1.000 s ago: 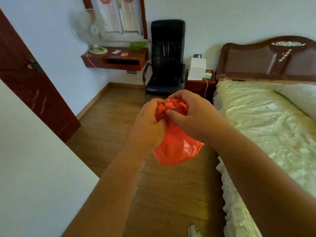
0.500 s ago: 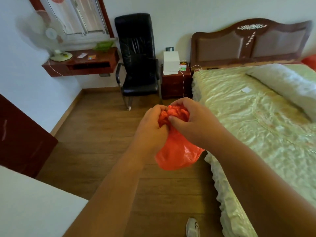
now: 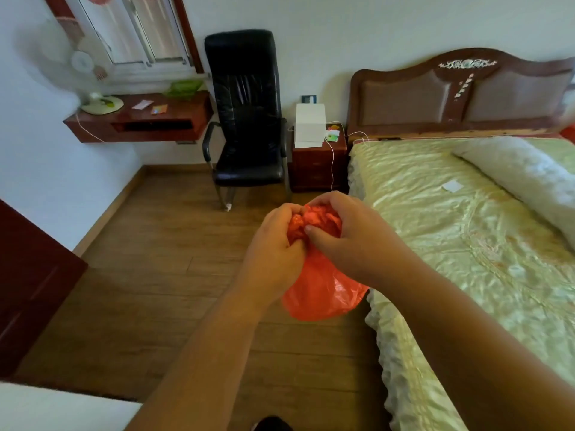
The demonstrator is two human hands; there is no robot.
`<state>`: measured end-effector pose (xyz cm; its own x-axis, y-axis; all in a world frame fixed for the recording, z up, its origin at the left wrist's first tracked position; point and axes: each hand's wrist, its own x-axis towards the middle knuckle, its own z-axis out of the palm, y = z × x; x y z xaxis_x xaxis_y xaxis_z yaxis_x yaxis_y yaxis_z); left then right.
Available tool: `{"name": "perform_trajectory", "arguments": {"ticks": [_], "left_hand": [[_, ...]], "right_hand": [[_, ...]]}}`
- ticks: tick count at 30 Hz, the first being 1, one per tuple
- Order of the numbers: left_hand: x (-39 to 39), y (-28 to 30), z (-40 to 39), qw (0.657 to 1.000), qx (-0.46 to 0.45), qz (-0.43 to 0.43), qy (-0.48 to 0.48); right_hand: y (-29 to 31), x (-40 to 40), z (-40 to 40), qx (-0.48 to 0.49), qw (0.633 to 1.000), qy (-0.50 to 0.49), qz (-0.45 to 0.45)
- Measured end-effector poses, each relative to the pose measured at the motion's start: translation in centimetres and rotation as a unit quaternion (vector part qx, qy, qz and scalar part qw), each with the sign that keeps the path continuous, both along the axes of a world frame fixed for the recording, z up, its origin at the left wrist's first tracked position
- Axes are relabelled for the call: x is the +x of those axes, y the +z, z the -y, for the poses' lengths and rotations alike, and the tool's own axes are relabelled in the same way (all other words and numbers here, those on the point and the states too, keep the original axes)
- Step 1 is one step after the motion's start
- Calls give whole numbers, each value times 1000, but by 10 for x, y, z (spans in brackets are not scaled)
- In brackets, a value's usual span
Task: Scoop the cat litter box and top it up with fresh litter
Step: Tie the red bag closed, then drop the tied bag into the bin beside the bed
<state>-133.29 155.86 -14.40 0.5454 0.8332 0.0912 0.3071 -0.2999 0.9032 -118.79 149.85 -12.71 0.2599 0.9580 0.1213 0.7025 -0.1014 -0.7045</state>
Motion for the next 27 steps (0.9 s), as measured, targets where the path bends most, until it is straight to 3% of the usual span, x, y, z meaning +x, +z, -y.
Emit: {"name": "perform_trajectory", "arguments": {"ticks": [8, 16, 27], "left_hand": [[42, -14, -85, 1000, -3, 4, -14], [79, -22, -218, 998, -12, 28, -58], [112, -37, -384, 996, -7, -16, -83]], "right_hand": [[-8, 38, -79, -11, 1000, -20, 7], [-11, 71, -203, -17, 998, -57, 22], [-26, 101, -364, -39, 996, -74, 12]]}}
